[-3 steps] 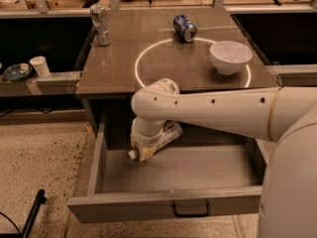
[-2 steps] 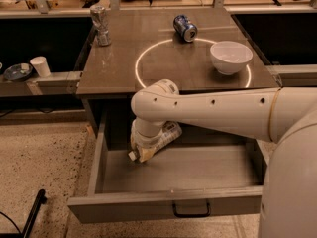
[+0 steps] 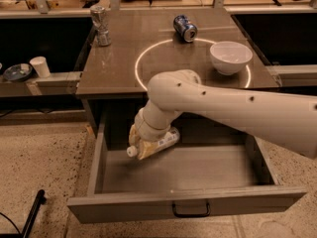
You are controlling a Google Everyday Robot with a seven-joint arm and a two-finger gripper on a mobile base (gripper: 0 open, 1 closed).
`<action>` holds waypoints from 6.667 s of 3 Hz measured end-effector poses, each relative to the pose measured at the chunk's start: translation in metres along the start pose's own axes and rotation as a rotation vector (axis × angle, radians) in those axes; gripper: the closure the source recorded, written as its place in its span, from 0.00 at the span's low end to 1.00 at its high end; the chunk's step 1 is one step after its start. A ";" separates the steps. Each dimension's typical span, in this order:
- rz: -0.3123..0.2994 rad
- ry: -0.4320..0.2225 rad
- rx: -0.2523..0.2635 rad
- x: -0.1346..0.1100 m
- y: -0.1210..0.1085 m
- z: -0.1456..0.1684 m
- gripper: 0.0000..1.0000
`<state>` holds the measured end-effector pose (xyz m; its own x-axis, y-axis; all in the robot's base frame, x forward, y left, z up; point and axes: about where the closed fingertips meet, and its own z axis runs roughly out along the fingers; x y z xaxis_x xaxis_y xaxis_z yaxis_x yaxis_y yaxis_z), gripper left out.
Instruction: Pick blue plastic bottle from top drawer and place on counter
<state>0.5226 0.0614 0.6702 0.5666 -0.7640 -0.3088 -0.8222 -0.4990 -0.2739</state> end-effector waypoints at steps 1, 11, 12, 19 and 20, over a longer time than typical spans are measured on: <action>-0.021 -0.159 0.090 -0.023 0.002 -0.061 1.00; 0.312 -0.945 0.268 -0.093 -0.177 -0.324 1.00; 0.442 -0.869 0.383 -0.067 -0.202 -0.328 1.00; 0.766 -0.739 0.644 0.031 -0.238 -0.297 0.00; 0.766 -0.739 0.644 0.031 -0.238 -0.297 0.00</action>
Offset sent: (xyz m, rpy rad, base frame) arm -0.0407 -0.0801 0.2086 0.8292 0.2781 -0.0468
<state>0.7193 0.0349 0.9959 0.0201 -0.2522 -0.9675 -0.8965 0.4239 -0.1291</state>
